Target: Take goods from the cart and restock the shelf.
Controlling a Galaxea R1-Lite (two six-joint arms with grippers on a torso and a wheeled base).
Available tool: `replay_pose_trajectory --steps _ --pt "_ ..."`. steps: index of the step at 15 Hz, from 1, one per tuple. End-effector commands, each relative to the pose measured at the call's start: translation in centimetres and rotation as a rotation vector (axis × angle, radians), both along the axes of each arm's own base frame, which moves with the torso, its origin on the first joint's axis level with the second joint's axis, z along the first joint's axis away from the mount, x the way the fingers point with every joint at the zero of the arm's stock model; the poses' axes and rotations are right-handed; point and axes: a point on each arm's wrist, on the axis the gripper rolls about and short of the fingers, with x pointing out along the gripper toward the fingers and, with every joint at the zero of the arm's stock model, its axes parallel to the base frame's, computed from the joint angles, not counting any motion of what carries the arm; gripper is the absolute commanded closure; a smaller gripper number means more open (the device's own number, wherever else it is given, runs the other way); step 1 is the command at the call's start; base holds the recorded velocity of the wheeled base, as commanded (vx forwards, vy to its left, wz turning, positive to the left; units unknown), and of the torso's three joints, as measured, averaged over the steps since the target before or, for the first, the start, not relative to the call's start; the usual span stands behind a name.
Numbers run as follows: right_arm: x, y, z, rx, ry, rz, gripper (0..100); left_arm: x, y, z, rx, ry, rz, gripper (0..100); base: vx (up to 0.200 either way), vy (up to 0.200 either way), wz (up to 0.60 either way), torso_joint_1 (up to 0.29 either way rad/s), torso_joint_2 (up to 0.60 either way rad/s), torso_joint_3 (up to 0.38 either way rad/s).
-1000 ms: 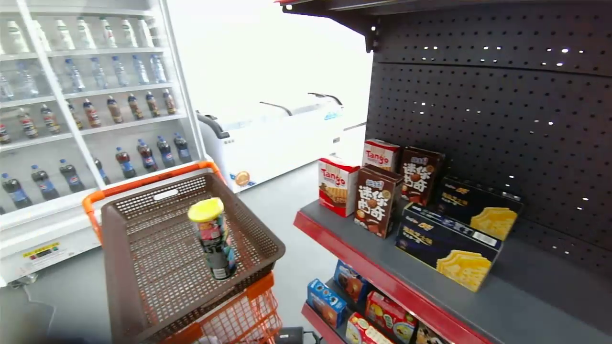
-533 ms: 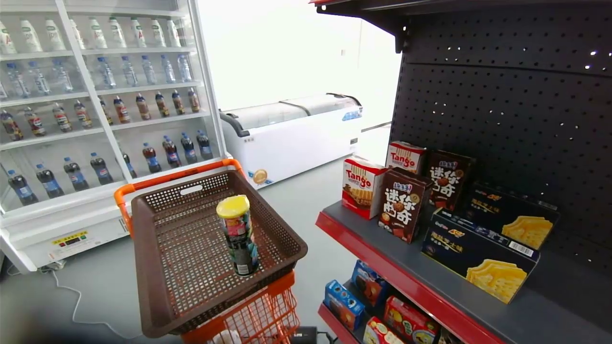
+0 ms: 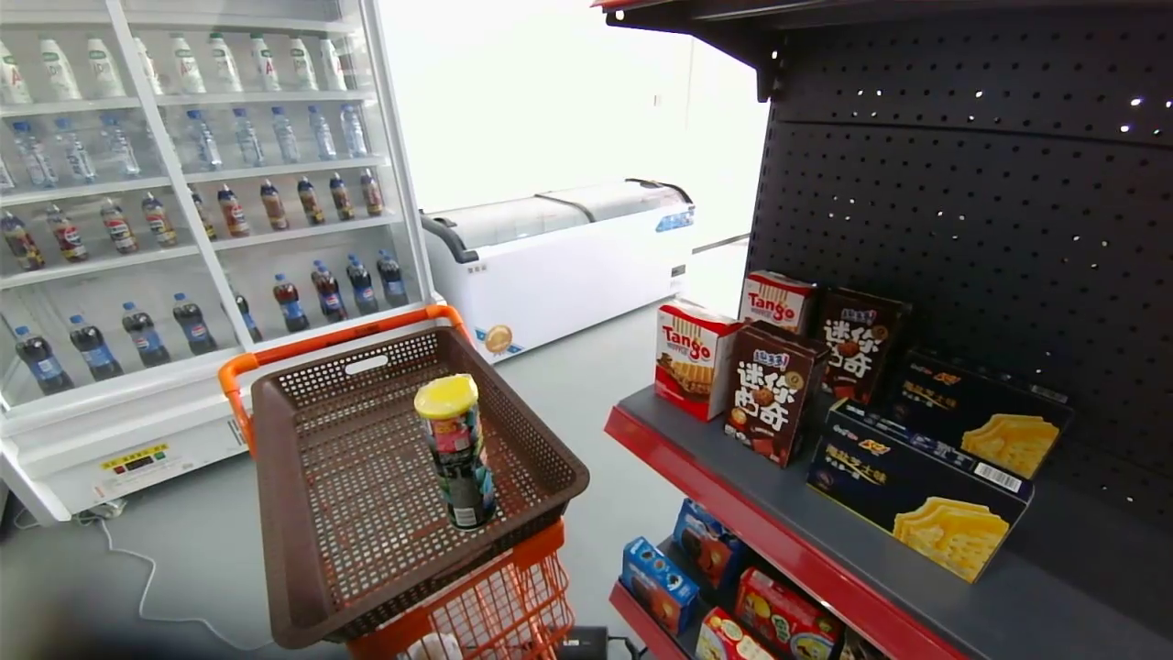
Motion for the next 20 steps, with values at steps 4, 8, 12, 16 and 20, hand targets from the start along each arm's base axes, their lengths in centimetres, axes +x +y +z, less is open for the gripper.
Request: replay_pose_trajectory --steps 4,8,12,16,20 --pt "0.0 0.0 0.0 0.000 0.001 0.001 0 12.2 -0.4 2.8 0.031 0.238 -0.022 0 0.000 0.000 0.00 0.000 0.00 0.000" --pt "0.0 0.0 0.0 0.000 0.001 0.001 0 18.9 -1.2 1.8 0.027 0.247 -0.103 0 0.000 0.000 0.00 0.000 0.00 0.000" --pt "0.0 0.0 0.0 0.000 0.001 0.001 0 23.9 -2.0 -0.4 0.068 0.307 -0.149 0 0.000 0.000 0.00 0.000 0.00 0.000" --pt "0.0 0.0 0.0 0.000 0.001 0.000 0 26.6 -4.1 -3.1 0.082 0.319 -0.219 0 0.000 0.000 0.00 0.000 0.00 0.000" --pt "0.0 0.0 0.0 0.000 0.001 0.001 0 28.6 -5.0 -5.8 0.087 0.340 -0.234 0 0.000 0.000 0.00 0.000 0.00 0.000"
